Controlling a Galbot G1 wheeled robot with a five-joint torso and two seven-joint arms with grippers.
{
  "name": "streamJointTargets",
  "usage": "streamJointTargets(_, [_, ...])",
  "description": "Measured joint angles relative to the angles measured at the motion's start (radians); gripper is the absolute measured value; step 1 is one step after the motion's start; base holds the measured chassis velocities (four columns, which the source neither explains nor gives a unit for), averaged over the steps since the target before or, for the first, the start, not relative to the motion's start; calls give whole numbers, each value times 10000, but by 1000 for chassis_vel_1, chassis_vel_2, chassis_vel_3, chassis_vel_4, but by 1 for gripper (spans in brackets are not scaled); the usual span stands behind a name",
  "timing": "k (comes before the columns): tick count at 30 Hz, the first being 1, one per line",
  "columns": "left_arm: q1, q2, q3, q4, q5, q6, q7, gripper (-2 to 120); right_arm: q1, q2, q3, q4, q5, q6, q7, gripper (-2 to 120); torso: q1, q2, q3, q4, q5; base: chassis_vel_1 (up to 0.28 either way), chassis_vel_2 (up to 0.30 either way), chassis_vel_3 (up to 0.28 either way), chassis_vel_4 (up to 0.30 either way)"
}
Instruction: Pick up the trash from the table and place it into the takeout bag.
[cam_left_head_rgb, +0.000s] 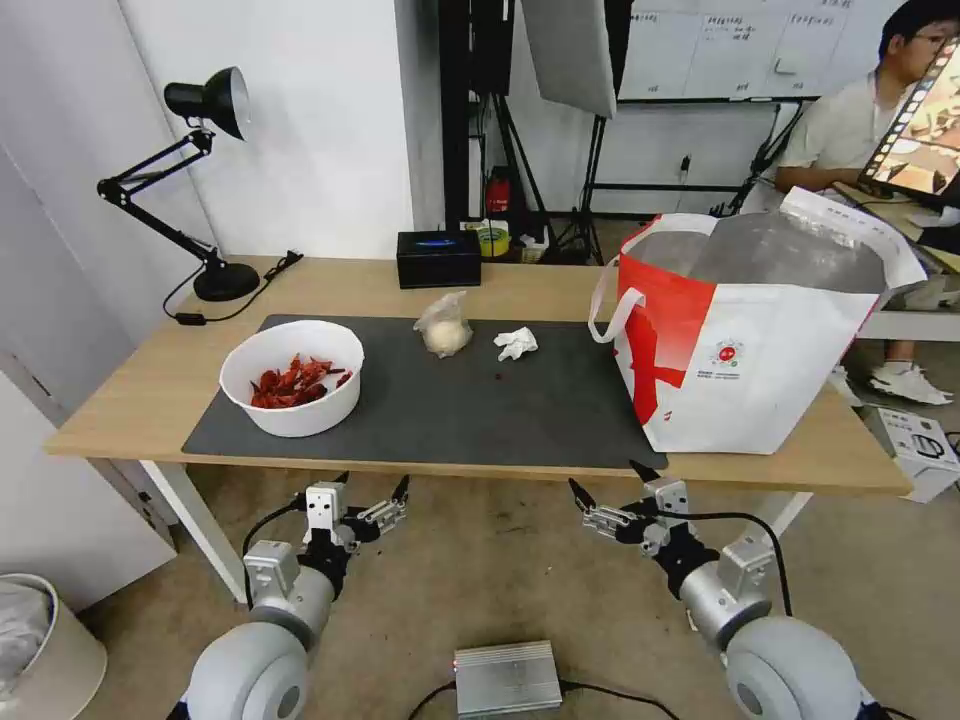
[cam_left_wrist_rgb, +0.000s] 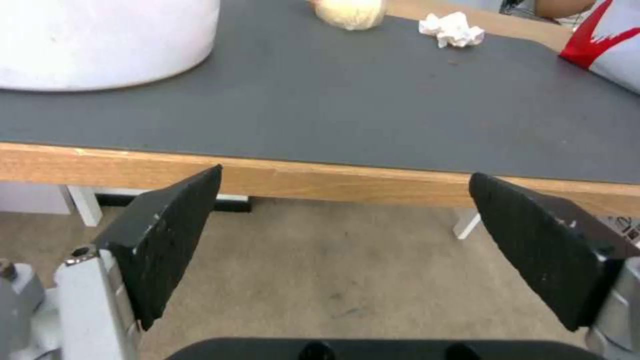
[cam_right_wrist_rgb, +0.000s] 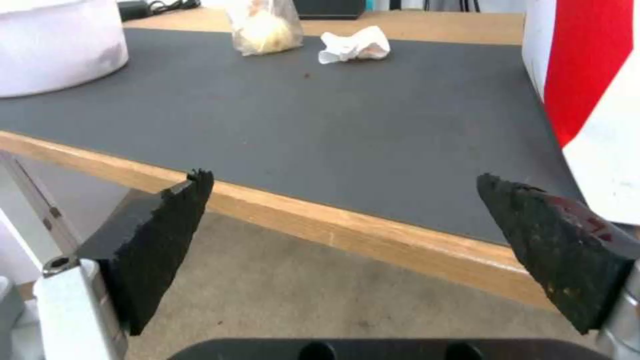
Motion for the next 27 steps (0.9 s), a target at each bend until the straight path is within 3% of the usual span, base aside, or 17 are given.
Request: streamJointTargets(27, [377, -83, -270, -137, 749, -400, 7, 100, 63, -22, -57, 298, 418, -51, 407, 100, 0, 0, 0, 0, 0, 0, 0, 0, 0])
